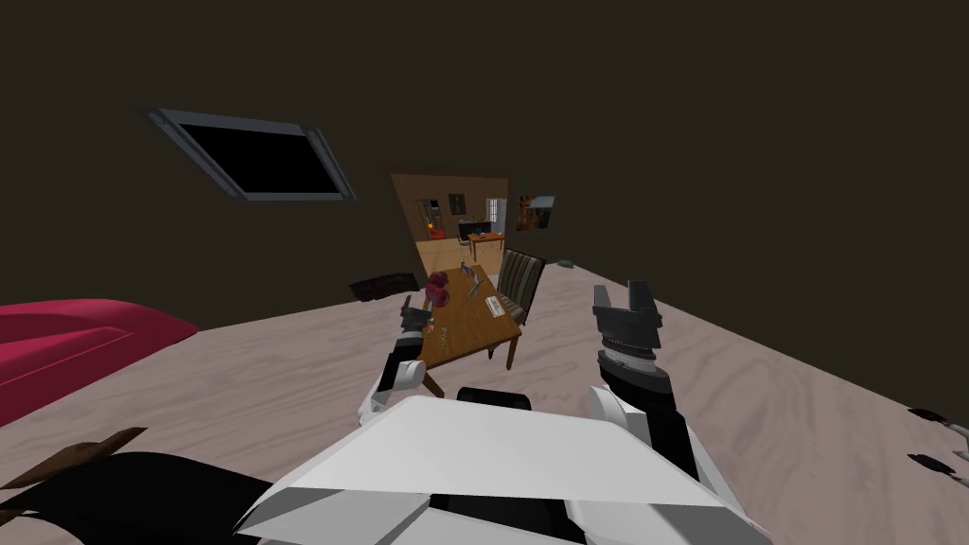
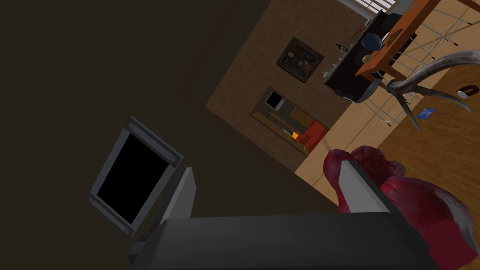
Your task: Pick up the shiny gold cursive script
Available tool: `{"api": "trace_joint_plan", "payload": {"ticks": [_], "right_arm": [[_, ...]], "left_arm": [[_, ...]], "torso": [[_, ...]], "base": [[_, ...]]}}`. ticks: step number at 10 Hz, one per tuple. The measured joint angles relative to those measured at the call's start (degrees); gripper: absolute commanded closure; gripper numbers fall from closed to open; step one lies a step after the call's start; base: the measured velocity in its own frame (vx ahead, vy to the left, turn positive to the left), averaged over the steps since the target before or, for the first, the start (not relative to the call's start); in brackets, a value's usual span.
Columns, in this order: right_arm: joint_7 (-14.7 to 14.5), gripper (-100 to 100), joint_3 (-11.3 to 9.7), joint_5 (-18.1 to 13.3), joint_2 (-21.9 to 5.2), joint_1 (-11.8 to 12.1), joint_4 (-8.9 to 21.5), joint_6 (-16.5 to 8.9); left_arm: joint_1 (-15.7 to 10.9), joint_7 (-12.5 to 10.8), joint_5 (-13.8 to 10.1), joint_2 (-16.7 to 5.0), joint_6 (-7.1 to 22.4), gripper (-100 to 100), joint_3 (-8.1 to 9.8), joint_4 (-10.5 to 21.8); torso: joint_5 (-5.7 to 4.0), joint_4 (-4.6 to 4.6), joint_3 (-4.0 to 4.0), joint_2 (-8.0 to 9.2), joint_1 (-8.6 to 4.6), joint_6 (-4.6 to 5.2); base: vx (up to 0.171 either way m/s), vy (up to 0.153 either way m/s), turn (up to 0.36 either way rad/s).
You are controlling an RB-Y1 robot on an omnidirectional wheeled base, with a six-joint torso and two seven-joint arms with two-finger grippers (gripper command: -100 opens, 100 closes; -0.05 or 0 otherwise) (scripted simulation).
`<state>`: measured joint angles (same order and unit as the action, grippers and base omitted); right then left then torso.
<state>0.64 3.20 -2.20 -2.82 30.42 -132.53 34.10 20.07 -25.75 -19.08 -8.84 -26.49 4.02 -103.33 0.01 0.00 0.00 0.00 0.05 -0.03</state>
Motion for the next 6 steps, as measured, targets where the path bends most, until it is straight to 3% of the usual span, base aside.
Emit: {"api": "trace_joint_plan", "payload": {"ticks": [6], "right_arm": [[0.0,0,0.0,0.0,0.0,0.0,0.0,0.0]], "left_arm": [[-2.71,-6.6,-3.66,-0.01,-2.09,-100,1.15,9.94]], "torso": [[0.0,0.0,0.0,0.0,0.0,-0.01]], "base": [[-0.004,0.009,-0.108]]}}
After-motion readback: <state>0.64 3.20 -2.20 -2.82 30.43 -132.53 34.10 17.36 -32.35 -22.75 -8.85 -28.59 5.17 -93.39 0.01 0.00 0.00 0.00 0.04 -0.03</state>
